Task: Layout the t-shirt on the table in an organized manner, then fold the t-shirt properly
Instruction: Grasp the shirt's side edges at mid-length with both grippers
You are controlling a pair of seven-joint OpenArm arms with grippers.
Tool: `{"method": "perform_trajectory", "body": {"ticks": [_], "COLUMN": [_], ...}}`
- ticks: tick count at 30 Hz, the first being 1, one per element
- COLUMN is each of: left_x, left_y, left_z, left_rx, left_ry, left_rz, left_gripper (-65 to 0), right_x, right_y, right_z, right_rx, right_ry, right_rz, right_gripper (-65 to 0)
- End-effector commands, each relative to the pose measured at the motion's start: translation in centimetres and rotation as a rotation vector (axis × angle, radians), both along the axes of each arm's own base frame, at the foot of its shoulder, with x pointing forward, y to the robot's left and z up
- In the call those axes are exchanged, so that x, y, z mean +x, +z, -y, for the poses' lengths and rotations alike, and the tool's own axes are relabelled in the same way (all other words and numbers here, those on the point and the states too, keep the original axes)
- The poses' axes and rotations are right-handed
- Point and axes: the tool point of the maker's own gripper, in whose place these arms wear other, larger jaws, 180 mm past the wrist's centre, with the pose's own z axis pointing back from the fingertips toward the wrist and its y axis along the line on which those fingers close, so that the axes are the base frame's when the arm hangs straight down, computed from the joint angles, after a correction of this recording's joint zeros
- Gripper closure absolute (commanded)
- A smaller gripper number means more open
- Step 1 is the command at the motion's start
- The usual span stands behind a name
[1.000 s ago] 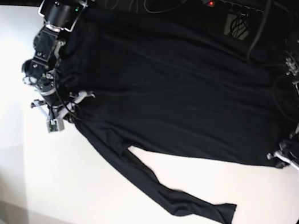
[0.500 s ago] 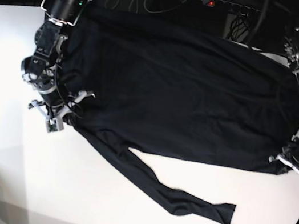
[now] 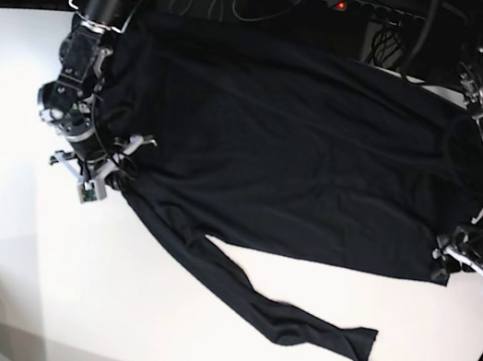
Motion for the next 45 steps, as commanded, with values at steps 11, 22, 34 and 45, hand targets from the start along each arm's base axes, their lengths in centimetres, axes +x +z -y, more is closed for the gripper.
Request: {"method": "perform_trajectory", "body": {"ticks": [11,22,34,45], "left_x": [1.5,2.5,1.9,2.0], "left_y": [0.0,-1.8,-4.7,-4.4], "left_z": [-2.2,0.5,3.6,3.4], "left_rx": [-0.019,0.035,0.047,0.039], "left_ry": [0.056,-0.024,-0.108,-0.098], "left_rz": [0.028,-0.022,-0.119,-0.107], "left_gripper": [-53.2,-53.1,-43.0,-0.2], "right_x": [1.3,1.3,1.3,0.9], "right_y": [2.0,1.9,2.0,1.9], "right_z": [0.3,0.3,0.3,0.4], "right_rx": [0.007,0.007,0.007,0.002], "right_ry": [0.000,0.000,0.000,-0.001], "right_rz": [0.069,0.067,0.069,0.070], "right_gripper": [0.0,0.0,0.0,0.0]}}
